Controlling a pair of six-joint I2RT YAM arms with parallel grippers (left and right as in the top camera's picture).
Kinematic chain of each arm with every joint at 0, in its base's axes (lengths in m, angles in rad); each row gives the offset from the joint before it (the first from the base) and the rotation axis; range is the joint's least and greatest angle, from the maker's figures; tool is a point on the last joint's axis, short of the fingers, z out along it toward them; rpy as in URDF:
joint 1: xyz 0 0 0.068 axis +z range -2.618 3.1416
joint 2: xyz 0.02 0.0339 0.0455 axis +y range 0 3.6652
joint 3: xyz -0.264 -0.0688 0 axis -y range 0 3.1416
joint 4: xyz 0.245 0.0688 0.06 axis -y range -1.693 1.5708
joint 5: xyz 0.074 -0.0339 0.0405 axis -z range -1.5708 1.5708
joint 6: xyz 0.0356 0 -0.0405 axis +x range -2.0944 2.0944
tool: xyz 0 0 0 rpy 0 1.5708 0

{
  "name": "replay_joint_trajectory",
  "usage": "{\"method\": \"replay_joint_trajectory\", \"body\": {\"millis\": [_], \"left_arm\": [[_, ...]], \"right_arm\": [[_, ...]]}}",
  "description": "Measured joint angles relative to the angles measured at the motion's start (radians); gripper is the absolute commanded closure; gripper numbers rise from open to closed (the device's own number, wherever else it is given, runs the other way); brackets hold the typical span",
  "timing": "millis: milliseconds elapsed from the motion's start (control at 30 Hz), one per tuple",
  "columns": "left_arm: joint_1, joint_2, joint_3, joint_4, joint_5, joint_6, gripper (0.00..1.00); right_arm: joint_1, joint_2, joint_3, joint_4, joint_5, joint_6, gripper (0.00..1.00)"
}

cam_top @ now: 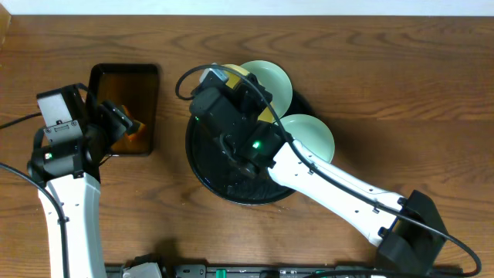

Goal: Clean dirty plates on tray and stack at the side
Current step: 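Lift the yellow plate with the right gripper and carry it right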

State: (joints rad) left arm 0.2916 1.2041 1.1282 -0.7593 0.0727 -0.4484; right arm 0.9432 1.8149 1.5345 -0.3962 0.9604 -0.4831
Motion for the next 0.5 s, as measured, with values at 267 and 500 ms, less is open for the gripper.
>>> {"method": "replay_joint_trajectory", "body": {"millis": [267, 500], "left_arm": [[0.0, 0.0, 0.0, 0.0, 0.0, 0.0, 0.21], [0.0, 0.0, 0.0, 0.0, 0.0, 0.0, 0.21]], "right_arm": [[0.005, 0.0, 0.0, 0.062, 0.073, -0.14, 0.99], [0.005, 0.0, 0.0, 0.051, 0.07, -0.094, 0.99]]}}
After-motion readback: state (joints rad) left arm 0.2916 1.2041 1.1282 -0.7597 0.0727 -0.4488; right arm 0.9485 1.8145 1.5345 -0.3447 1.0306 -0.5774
